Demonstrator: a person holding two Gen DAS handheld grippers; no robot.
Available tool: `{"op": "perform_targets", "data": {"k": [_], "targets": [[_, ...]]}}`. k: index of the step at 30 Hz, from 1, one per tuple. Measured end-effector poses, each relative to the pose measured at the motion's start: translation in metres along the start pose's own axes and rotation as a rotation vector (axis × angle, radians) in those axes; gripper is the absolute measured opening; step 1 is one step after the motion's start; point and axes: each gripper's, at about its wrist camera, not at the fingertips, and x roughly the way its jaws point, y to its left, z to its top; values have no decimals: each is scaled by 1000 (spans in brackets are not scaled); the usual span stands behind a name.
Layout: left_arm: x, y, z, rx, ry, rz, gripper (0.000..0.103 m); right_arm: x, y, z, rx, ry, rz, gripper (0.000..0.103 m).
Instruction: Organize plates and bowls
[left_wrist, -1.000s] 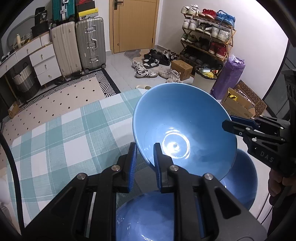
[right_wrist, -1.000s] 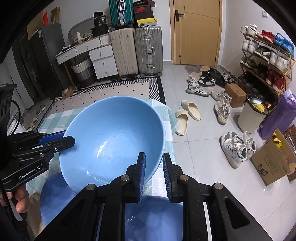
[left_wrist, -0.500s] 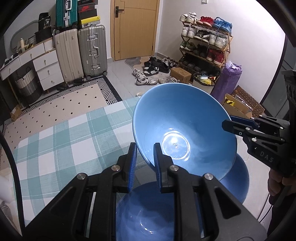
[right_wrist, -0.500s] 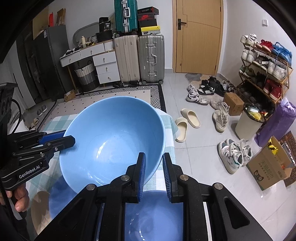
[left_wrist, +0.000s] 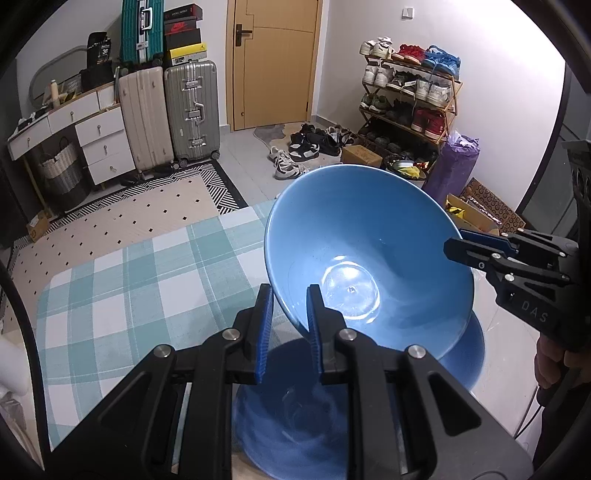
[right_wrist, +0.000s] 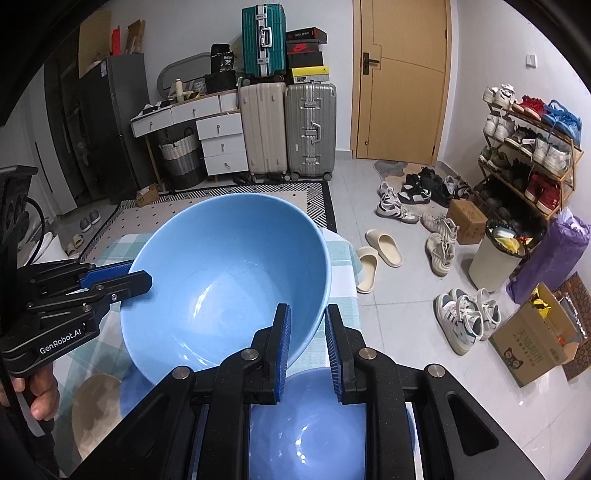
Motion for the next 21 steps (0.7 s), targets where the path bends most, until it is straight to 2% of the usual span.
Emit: {"op": "perform_targets", "data": {"k": [13, 21], "targets": [[-55, 1, -27, -10, -23, 18, 16, -28, 26, -15, -15, -28, 34, 20], [-70, 5, -45, -18, -26, 27, 16, -35, 37, -27, -15, -34, 54, 20]]}}
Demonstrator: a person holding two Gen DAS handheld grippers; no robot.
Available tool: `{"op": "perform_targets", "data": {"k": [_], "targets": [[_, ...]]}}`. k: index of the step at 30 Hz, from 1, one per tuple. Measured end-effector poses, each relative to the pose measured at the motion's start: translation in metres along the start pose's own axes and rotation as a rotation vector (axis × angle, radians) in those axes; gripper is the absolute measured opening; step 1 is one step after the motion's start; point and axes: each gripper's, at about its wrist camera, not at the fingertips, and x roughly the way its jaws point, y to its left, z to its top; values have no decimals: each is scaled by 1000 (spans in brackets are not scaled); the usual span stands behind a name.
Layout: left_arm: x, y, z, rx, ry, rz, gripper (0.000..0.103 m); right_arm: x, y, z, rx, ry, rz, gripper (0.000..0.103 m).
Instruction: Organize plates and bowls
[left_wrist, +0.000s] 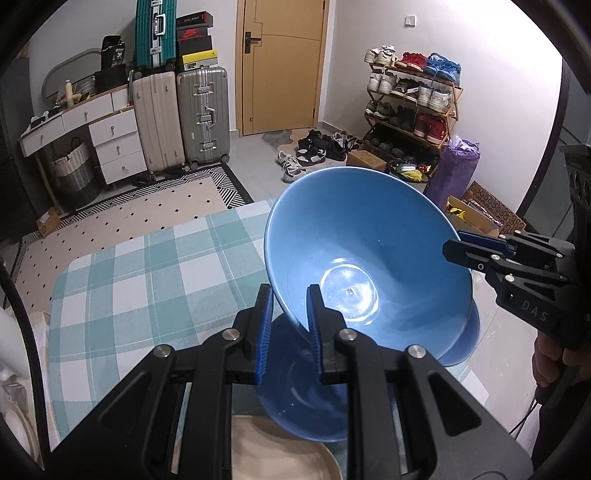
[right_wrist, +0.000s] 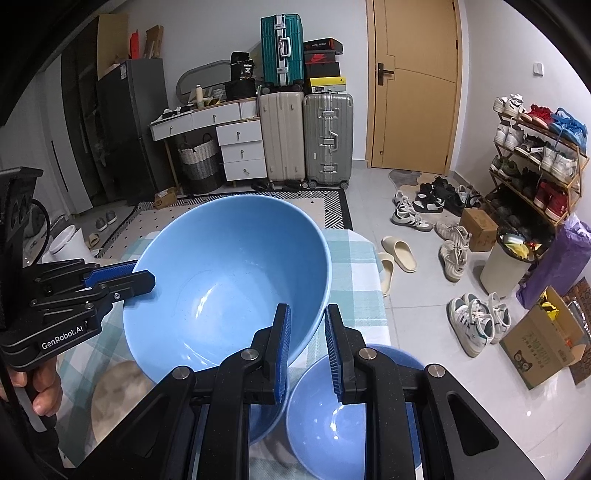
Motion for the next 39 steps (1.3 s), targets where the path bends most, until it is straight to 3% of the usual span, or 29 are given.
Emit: {"op": "perform_targets", "data": {"k": [24, 39], "targets": [[-22, 0, -62, -8, 17, 8, 16, 1, 20, -43, 9, 26, 40, 20], [18, 11, -84, -30, 72, 21, 16, 33, 27, -66, 7, 81, 38, 20]]}}
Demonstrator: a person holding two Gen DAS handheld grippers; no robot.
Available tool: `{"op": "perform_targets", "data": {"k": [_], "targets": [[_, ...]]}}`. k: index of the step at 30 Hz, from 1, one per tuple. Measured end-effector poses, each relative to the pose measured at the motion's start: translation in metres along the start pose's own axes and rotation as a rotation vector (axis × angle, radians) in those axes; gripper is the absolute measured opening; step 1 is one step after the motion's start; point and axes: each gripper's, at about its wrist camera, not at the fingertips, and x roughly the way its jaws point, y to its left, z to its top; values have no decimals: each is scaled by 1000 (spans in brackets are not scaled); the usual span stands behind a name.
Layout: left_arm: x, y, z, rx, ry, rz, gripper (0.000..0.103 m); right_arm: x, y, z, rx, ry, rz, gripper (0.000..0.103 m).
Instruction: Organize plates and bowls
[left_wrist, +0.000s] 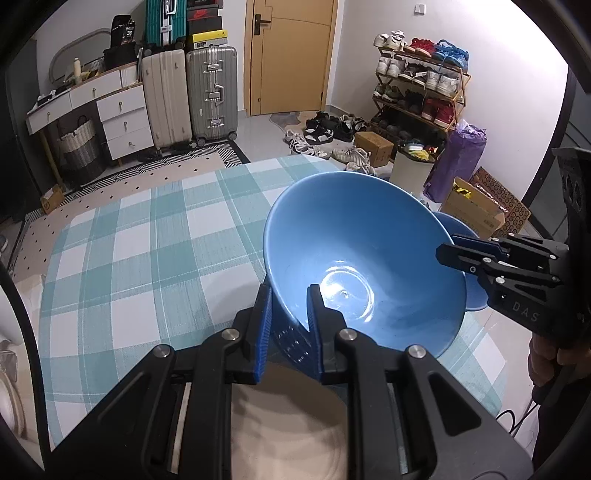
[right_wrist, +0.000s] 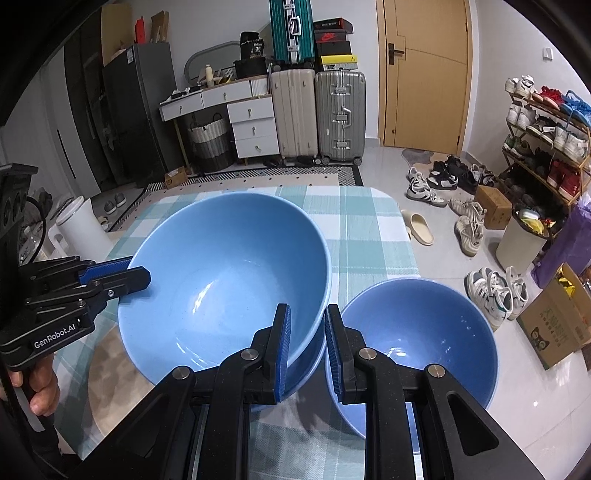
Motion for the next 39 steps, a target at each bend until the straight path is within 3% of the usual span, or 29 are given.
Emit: {"op": "perform_targets", "data": {"k": [39], "targets": [[71, 9, -26, 68, 89, 60, 16, 36, 12, -17, -41, 50, -64, 20]]}}
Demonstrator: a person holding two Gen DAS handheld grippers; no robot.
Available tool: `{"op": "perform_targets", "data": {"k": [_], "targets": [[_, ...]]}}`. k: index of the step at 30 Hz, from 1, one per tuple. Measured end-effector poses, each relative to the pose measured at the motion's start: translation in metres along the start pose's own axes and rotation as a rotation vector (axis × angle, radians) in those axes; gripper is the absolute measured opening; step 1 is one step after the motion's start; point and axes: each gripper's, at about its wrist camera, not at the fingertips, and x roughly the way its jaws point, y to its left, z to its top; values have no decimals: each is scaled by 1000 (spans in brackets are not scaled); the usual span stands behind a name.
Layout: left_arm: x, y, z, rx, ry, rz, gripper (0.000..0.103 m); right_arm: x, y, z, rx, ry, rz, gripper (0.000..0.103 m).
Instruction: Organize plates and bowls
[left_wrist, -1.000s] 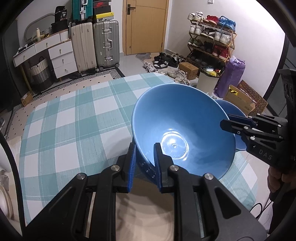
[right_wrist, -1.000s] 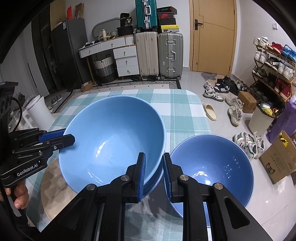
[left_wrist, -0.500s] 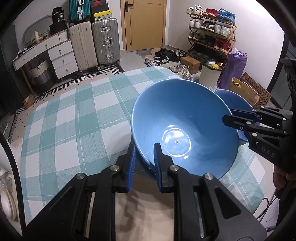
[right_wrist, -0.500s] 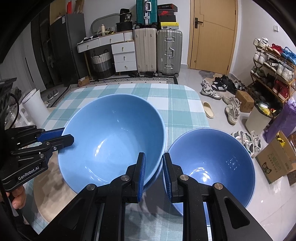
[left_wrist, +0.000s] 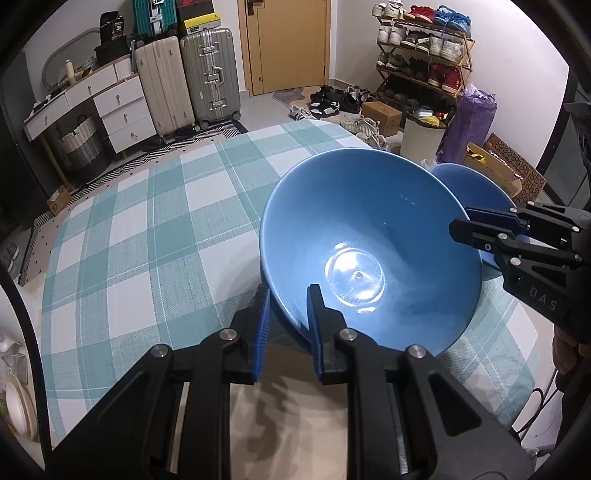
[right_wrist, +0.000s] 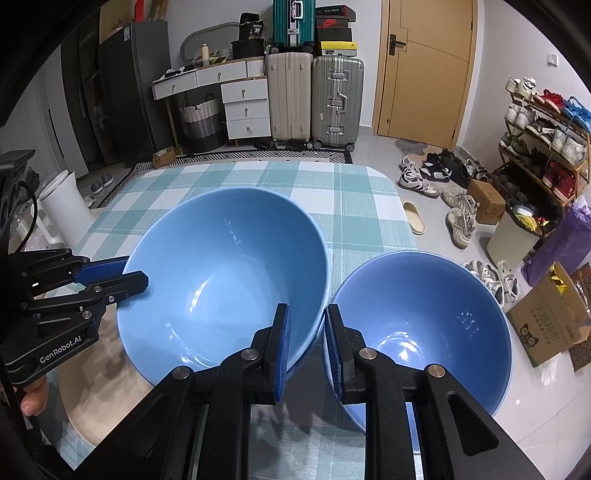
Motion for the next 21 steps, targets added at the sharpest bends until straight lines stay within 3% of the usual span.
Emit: {"op": "perform_targets", "data": {"k": [21], "targets": [[11, 0, 0, 11, 29, 5, 17, 4, 3, -2, -40, -9, -1, 20]]}}
